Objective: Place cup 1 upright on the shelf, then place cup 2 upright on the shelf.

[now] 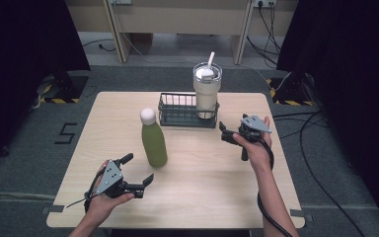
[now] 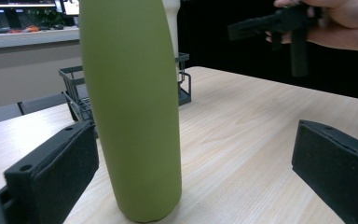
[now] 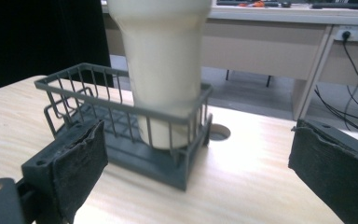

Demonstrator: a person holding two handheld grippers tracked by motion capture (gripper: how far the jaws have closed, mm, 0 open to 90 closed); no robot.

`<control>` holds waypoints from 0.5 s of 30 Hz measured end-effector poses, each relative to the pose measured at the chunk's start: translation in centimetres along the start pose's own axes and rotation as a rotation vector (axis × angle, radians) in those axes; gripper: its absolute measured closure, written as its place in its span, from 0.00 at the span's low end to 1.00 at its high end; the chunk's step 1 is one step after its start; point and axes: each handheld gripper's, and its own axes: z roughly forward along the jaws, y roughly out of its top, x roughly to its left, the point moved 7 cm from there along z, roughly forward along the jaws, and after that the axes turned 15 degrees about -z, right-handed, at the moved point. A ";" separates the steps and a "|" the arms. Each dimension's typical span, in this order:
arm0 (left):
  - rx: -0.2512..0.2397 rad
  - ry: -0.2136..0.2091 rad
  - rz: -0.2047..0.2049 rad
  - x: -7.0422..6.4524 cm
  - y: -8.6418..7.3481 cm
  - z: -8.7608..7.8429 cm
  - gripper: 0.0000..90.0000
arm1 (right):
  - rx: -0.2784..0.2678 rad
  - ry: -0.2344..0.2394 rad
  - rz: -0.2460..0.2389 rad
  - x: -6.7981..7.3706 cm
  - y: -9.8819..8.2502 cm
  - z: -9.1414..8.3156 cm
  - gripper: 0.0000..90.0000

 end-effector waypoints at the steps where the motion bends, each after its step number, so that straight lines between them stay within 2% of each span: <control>1: 0.000 0.001 -0.001 0.0 0.0 0.0 0.00 | 0.002 -0.004 0.007 0.1 -0.4 -0.5 0.05; 6: -0.003 0.007 0.003 0.2 0.2 0.1 0.00 | 0.011 -0.005 0.013 0.4 -1.7 -2.0 0.05; 9: -0.011 0.013 0.001 0.4 0.5 0.1 0.00 | 0.008 -0.009 0.026 0.5 -2.2 -2.8 0.05; 15: -0.019 0.023 -0.002 0.8 1.0 0.7 0.00 | 0.002 -0.005 0.023 1.0 -3.0 -4.6 0.05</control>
